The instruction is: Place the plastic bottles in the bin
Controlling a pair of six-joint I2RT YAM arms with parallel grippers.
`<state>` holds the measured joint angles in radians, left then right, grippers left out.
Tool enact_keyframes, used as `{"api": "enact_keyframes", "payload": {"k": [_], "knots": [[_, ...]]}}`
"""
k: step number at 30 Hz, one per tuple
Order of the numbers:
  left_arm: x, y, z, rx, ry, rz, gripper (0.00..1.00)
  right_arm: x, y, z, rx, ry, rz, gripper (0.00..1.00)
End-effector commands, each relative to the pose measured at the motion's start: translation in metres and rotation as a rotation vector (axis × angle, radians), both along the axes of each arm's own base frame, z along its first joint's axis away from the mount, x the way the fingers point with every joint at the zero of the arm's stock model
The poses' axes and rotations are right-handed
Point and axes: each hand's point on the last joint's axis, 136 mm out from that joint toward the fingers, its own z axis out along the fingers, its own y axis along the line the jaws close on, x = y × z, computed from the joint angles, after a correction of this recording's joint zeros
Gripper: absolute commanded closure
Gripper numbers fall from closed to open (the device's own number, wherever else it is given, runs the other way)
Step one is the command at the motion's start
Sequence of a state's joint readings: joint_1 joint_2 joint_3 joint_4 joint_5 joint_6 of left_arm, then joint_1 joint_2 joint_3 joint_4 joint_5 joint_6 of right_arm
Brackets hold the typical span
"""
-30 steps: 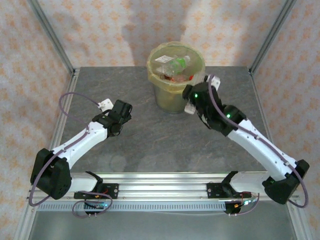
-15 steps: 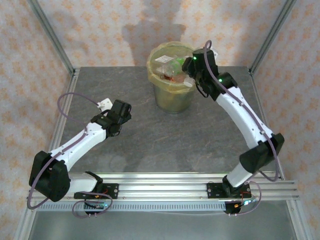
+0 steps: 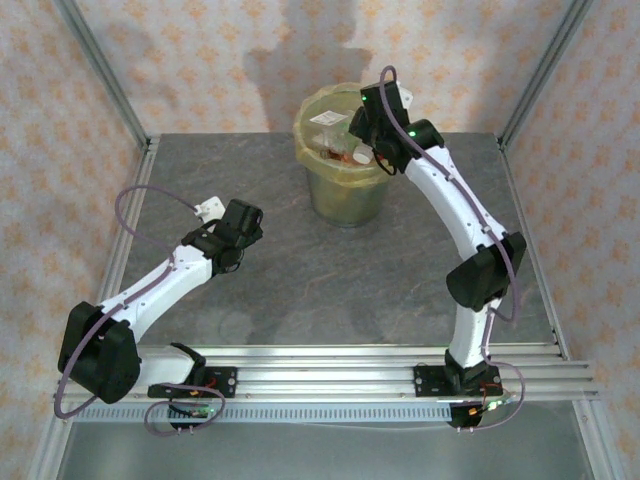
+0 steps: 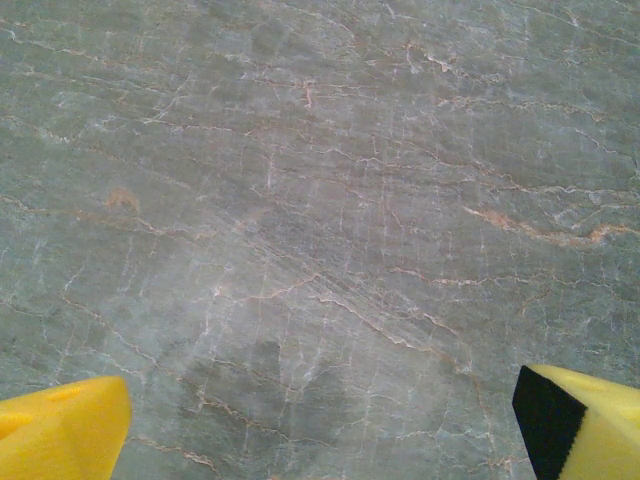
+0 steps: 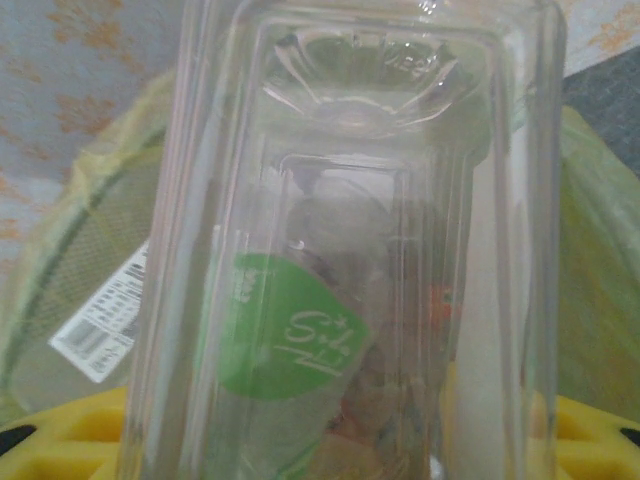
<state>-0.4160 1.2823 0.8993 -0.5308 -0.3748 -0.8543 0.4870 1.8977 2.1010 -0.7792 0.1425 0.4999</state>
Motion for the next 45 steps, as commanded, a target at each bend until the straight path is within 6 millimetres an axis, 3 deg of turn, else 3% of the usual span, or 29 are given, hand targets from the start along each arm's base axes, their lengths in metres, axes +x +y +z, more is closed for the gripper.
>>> {"api": "enact_keyframes", "payload": {"k": [1,12,29,36,45], "knots": [[-0.005,0.007,-0.001,0.031,0.017,0.005,0.00,-0.001,-0.016,0.004,-0.042,0.000,-0.051,0.50],[-0.005,0.008,0.001,0.031,0.011,0.008,0.00,0.000,-0.023,0.006,-0.086,0.005,-0.073,0.14],[-0.006,0.014,0.011,0.060,-0.008,0.021,0.00,-0.007,-0.027,0.041,-0.143,-0.033,-0.024,0.07],[-0.014,0.031,0.034,0.116,-0.058,0.061,0.00,-0.031,-0.040,0.052,-0.148,-0.040,-0.021,0.01],[-0.038,0.063,0.070,0.209,-0.158,0.146,0.00,-0.095,-0.076,0.040,-0.131,-0.094,-0.041,0.01]]}}
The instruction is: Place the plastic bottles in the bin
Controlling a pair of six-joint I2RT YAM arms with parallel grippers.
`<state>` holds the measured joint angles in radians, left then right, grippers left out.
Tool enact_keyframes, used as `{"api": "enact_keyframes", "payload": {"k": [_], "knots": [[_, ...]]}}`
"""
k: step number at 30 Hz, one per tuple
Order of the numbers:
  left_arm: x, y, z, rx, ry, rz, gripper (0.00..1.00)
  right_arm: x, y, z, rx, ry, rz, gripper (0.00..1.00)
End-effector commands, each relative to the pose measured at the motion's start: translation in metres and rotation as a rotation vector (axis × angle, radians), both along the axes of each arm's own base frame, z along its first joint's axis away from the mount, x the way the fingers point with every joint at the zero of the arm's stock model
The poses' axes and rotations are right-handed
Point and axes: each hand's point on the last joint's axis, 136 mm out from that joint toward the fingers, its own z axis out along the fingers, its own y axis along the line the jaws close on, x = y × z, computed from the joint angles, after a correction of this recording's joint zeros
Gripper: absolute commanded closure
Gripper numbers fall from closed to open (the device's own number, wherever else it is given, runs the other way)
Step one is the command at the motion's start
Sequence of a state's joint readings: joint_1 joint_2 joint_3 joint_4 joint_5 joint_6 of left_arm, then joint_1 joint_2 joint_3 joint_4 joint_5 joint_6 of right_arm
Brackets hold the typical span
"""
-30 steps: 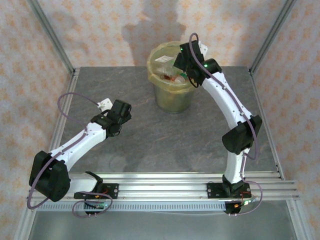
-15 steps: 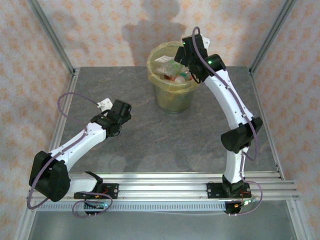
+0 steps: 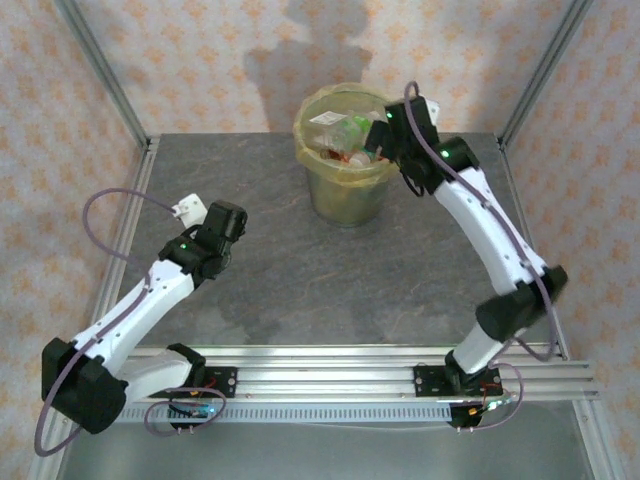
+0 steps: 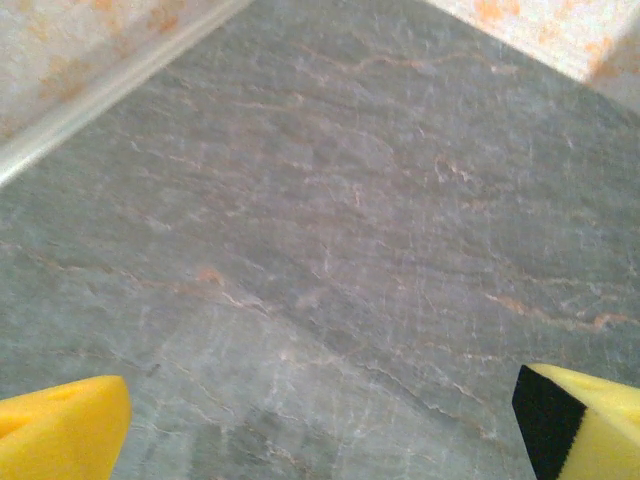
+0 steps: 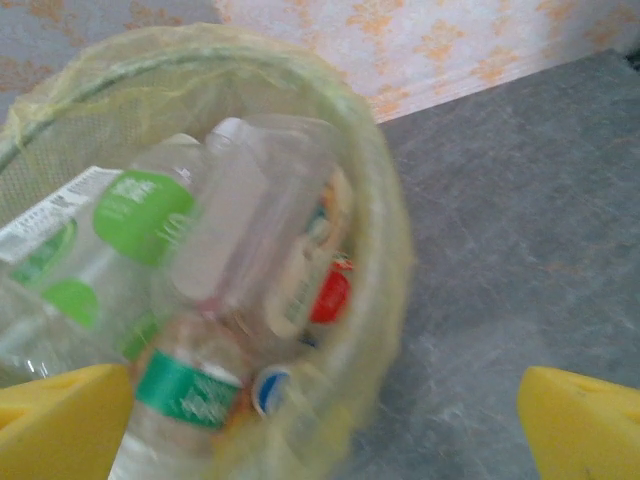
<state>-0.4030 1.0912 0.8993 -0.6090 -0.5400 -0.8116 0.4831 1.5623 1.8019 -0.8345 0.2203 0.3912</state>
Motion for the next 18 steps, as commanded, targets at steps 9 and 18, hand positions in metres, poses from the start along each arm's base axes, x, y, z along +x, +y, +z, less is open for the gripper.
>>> {"api": "enact_keyframes", "payload": {"k": [9,18], "knots": [[-0.058,0.060,0.038,0.159,-0.166,0.182,0.00,-0.084,-0.068,-0.023,0.010,-0.128,-0.129,0.01],[-0.097,0.087,0.045,0.213,-0.248,0.261,0.00,-0.112,-0.093,-0.095,-0.095,-0.034,-0.176,0.01]]}}
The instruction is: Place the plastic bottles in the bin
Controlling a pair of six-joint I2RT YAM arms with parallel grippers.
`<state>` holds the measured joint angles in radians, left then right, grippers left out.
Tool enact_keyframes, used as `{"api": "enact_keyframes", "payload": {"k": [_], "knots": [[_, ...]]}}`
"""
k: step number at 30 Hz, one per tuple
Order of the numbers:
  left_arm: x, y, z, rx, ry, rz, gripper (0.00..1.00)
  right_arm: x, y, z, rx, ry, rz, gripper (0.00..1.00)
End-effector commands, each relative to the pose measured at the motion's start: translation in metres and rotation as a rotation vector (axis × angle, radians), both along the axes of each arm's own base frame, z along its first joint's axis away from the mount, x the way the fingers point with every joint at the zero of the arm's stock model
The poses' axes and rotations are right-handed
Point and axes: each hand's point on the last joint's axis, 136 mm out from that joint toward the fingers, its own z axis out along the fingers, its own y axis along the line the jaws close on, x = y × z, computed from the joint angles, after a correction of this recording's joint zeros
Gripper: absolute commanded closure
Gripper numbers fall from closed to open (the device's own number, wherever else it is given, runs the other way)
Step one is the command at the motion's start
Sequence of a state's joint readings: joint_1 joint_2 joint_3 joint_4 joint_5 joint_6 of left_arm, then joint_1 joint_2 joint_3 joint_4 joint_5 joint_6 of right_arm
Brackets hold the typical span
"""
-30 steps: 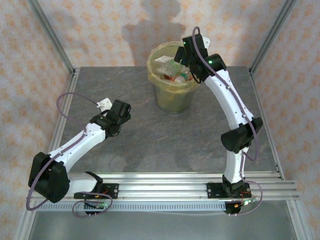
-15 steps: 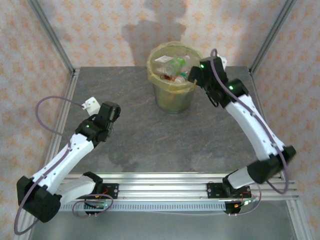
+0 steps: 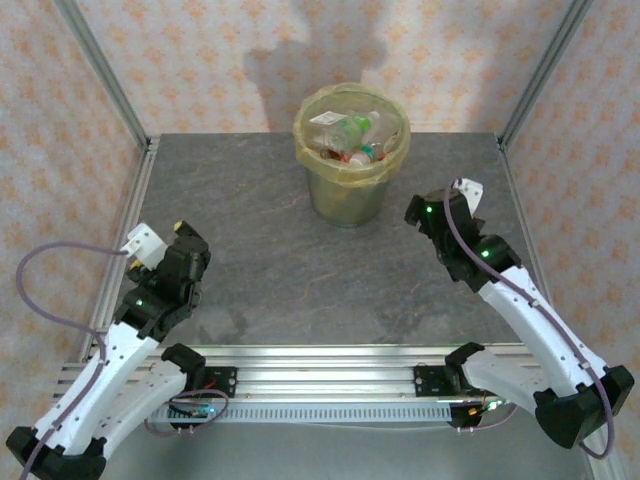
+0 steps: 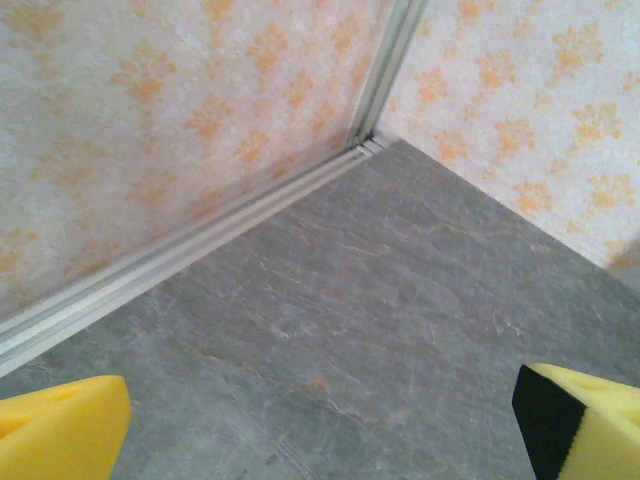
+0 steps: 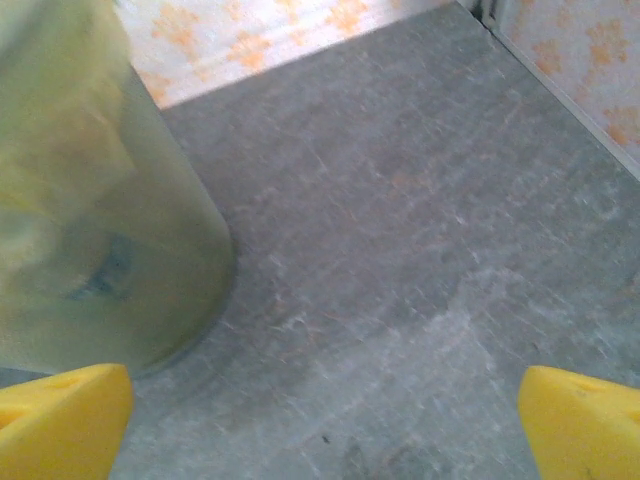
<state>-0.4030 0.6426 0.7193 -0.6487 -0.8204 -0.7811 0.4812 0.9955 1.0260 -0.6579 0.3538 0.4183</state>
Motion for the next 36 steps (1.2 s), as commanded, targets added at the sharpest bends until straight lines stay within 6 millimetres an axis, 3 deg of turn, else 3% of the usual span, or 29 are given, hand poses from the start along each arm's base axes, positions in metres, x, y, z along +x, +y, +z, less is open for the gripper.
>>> {"api": "enact_keyframes", "payload": {"k": [1,9,19,26,36], "knots": [[-0.023,0.022,-0.002,0.093,0.019,0.096,0.00,-0.003,-0.014,-0.011,-0.041,-0.015,-0.055,0.01],[-0.041,0.037,-0.009,0.146,-0.030,0.169,0.00,0.002,-0.024,-0.038,-0.152,-0.069,-0.060,0.01],[-0.043,0.046,-0.026,0.247,-0.024,0.270,0.00,0.012,-0.028,-0.060,-0.307,-0.148,-0.025,0.01],[-0.006,0.038,-0.056,0.193,0.023,0.123,0.00,0.020,-0.031,-0.074,-0.327,-0.193,0.014,0.01],[0.019,0.041,-0.080,0.178,-0.004,0.019,0.00,0.030,-0.049,-0.090,-0.242,-0.246,0.006,0.01]]}}
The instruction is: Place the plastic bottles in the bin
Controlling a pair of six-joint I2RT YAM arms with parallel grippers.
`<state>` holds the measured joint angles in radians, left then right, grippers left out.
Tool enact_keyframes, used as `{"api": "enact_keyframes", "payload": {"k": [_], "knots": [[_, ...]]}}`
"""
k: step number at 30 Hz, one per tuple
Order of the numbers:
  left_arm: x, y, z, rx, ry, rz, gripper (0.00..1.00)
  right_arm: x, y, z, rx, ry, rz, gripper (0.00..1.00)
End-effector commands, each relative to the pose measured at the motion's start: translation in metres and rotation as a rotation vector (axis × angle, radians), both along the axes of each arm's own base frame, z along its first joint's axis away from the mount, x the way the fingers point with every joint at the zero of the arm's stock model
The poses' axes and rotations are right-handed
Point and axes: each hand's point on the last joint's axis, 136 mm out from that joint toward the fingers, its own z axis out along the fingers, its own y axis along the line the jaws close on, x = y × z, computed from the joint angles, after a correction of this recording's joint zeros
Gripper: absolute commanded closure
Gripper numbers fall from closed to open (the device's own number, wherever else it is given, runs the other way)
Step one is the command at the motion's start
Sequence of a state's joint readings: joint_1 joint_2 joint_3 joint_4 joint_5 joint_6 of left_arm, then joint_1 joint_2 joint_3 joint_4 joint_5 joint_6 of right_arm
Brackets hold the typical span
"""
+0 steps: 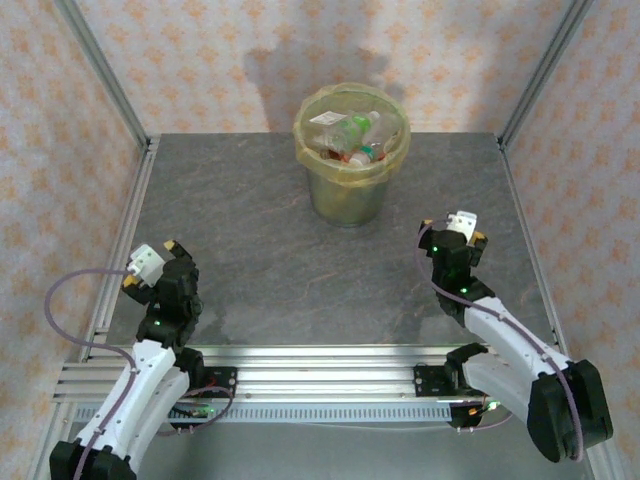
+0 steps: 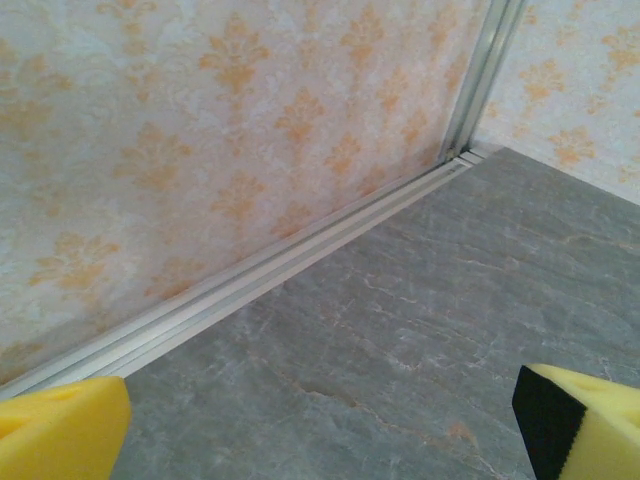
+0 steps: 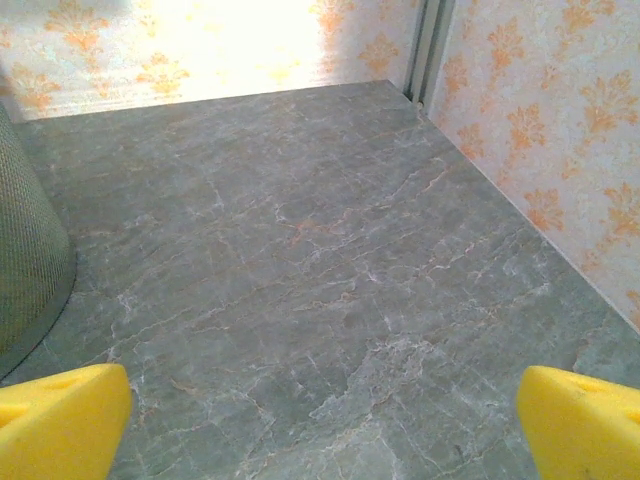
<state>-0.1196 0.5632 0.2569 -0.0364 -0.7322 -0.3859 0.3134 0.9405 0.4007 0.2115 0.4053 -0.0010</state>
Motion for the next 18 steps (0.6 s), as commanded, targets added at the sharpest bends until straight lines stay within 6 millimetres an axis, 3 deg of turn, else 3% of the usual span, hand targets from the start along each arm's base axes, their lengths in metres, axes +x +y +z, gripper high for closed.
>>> {"api": "enact_keyframes", "payload": {"k": [1,18], "knots": [[0.018,-0.006,0.003,0.009,-0.048,-0.086,0.00,0.008,0.002,0.000,0.029,-0.053,0.042,0.01],[0.084,-0.039,-0.030,0.061,0.075,-0.334,0.00,0.042,0.013,-0.031,0.004,-0.032,0.167,0.01]]}}
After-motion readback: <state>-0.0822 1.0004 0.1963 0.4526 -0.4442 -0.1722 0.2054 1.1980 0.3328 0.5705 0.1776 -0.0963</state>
